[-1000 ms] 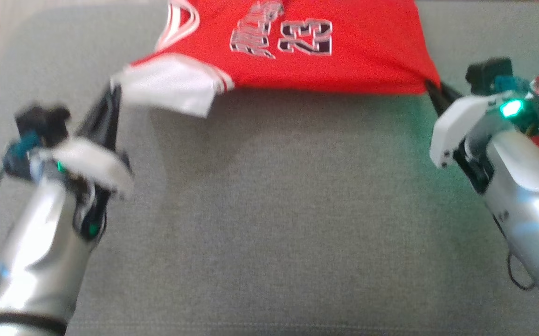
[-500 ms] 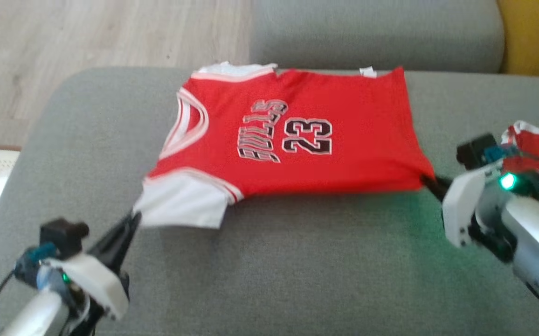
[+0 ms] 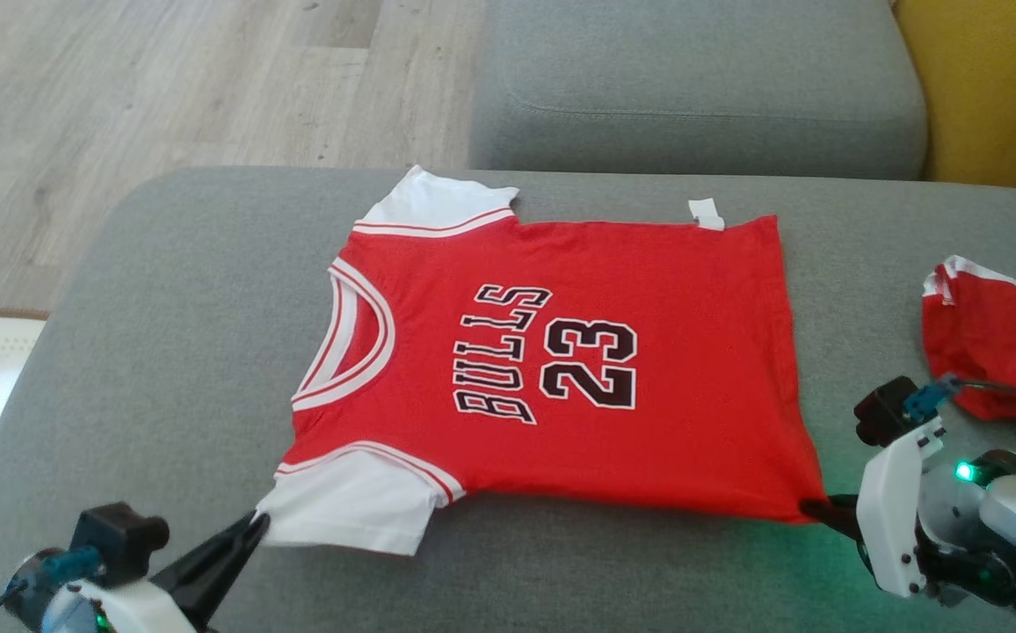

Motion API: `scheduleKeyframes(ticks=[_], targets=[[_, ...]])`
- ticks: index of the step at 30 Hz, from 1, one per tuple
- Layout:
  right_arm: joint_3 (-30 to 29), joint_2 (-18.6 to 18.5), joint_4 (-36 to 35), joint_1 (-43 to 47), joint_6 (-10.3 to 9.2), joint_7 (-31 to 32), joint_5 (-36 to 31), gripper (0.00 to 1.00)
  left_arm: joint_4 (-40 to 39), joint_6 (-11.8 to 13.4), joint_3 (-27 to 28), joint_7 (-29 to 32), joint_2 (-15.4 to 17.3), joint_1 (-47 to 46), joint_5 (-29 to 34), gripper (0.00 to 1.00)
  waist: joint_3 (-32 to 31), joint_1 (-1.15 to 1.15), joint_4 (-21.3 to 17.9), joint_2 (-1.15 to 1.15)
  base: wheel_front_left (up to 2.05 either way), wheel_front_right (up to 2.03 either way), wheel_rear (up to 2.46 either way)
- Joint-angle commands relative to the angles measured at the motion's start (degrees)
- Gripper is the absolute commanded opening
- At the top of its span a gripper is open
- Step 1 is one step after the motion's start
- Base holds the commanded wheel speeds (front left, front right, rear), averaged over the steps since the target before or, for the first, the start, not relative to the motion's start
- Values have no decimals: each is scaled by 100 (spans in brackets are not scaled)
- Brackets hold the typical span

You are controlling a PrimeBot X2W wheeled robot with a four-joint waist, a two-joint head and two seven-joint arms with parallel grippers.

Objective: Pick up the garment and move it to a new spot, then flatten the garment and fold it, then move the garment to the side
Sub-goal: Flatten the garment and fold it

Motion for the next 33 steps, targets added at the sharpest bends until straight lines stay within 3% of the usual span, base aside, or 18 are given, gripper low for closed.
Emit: scheduleKeyframes(ticks=[1, 7, 20, 33], targets=[[-78, -247, -134, -89, -5, 0, 58, 0, -205, 47, 303, -17, 294, -353, 37, 0, 2, 1, -22, 0, 0, 0, 0], [-87, -285, -275, -359, -5, 97, 109, 0, -412, 157, 383, 57, 428, -514, 127, 0, 111, 1, -132, 0, 0, 0, 0], [-447, 38, 180, -1362, -5, 724, 291, 0, 251, -35, 123, 391, 243, -2321, 588, 0, 1061, 1, -328, 0, 0, 0, 0], [-455, 541, 652, -2016, -5, 932, 93, 0, 1642, -77, -992, 268, -90, -4181, 616, 0, 1650, 1, -448, 0, 0, 0, 0]])
